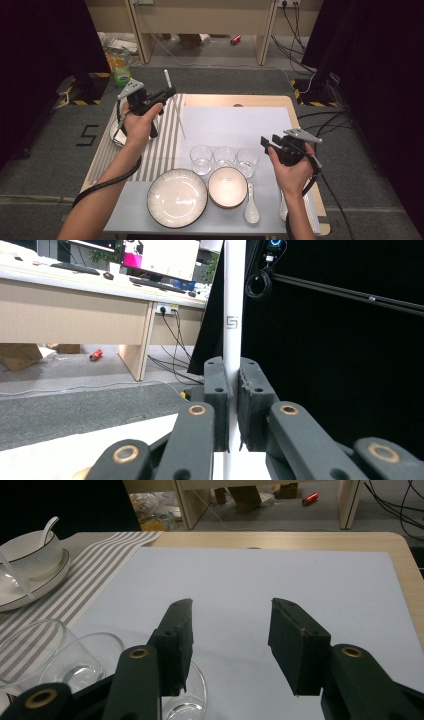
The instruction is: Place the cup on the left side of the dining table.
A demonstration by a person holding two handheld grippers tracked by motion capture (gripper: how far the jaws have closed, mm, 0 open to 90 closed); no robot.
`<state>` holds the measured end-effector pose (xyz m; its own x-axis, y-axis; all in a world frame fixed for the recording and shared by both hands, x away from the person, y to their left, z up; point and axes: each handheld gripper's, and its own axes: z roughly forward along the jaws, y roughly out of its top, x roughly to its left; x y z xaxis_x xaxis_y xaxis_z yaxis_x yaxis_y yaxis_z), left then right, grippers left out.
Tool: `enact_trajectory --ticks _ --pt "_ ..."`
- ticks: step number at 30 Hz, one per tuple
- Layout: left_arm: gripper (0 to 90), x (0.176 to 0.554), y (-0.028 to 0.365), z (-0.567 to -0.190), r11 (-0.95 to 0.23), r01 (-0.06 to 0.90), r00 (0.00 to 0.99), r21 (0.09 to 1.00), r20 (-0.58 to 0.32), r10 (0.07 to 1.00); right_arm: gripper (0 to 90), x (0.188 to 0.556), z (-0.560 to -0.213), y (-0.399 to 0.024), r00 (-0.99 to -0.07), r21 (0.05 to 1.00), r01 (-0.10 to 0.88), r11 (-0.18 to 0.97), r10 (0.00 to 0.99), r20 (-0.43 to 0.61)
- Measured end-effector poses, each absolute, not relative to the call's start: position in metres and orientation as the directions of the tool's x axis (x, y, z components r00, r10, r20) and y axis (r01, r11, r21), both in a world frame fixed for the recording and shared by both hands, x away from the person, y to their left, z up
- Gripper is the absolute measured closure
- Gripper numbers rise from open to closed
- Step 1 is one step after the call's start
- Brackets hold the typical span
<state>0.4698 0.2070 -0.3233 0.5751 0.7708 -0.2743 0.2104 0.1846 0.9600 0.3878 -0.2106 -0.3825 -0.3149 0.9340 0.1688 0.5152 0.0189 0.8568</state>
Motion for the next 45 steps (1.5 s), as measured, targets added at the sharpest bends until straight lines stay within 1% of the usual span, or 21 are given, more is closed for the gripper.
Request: enact_trajectory --ticks 17,45 --pt "83.9 0.469 0.211 -0.325 0.185 0.209 0.569 0.96 -0.273 0.776 52.4 0.388 -0.382 -0.211 -0.316 0.858 0.513 0.016 0.933 0.171" --pt "83.9 0.465 0.232 -0.329 0.192 0.214 0.539 0.958 -0.279 0.794 52.4 0.388 -0.382 -0.21 -0.316 0.857 0.515 0.018 0.933 0.17"
